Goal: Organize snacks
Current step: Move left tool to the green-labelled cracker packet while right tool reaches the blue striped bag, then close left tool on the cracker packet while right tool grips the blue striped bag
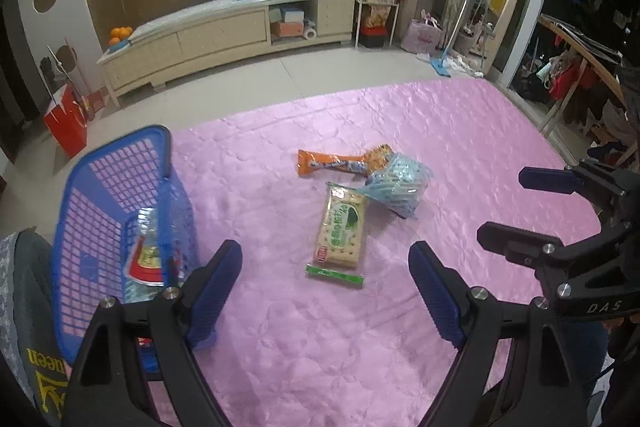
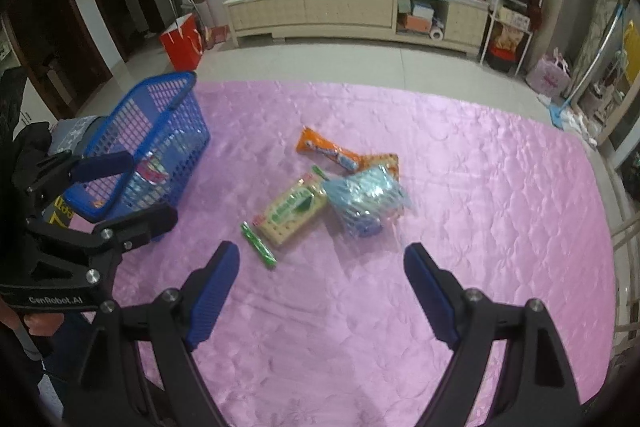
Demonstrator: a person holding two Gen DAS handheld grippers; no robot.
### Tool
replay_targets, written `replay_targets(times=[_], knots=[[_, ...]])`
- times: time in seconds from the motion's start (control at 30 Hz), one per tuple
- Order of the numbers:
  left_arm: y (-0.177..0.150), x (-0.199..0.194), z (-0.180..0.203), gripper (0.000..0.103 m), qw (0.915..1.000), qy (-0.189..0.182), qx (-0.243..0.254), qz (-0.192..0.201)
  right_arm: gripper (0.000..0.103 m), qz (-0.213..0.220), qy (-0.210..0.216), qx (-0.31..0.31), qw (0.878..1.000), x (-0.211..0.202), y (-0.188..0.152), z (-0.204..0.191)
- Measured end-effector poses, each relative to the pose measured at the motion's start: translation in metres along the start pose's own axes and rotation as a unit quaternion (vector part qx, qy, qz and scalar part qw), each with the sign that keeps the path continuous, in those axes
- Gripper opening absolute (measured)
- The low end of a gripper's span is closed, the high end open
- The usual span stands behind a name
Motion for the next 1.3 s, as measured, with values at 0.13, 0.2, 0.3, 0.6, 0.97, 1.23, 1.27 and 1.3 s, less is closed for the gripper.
replay_targets(times=[0.13,0.2,0.3,0.6,0.97,1.23,1.27,1.3], knots=[[-0.004,0.025,0.005,0.084,0.9998,-0.007,0.003,-0.020,0.087,-0.017,-0.004,0.009,1.000,0.019,-0.006,0.012],[-0.005,0.036,0.007,0.084,0.9996,-0.010,0.004,-0.027,0.087,-0.024,-0.008,0.012,1.000,0.027,-0.009,0.016],[-0.008,0.053,0.011,0.084,0.9992,-0.016,0.008,-0.037,0.087,-0.033,-0.014,0.011,0.999,0.040,-0.012,0.022],[-0.013,0.101,0.024,0.084,0.9971,-0.021,0.043,-0.059,0.087,-0.055,-0.037,0.017,0.998,0.079,-0.020,0.047],[-0.005,0.154,0.029,0.084,0.9928,-0.034,0.083,-0.079,0.087,-0.040,-0.052,0.036,0.997,0.097,-0.018,0.066],[-0.009,0.176,0.027,0.084,0.9910,-0.036,0.088,-0.094,0.087,-0.049,-0.046,0.050,0.996,0.111,-0.020,0.074],[-0.010,0.178,0.026,0.084,0.9909,-0.038,0.085,-0.097,0.087,-0.049,-0.046,0.050,0.996,0.111,-0.020,0.074],[-0.011,0.180,0.025,0.084,0.9907,-0.040,0.084,-0.099,0.087,-0.050,-0.045,0.051,0.996,0.111,-0.020,0.074]])
Point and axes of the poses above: each gripper's, at about its wrist camera, not at the fingertips, and x roughly the way its jaws point, z to its right, y to its top, the point moved 4 cm from there along x, roughly the way its jaws point, and after that the axes turned 8 degrees about x, right-handed, at the moved point
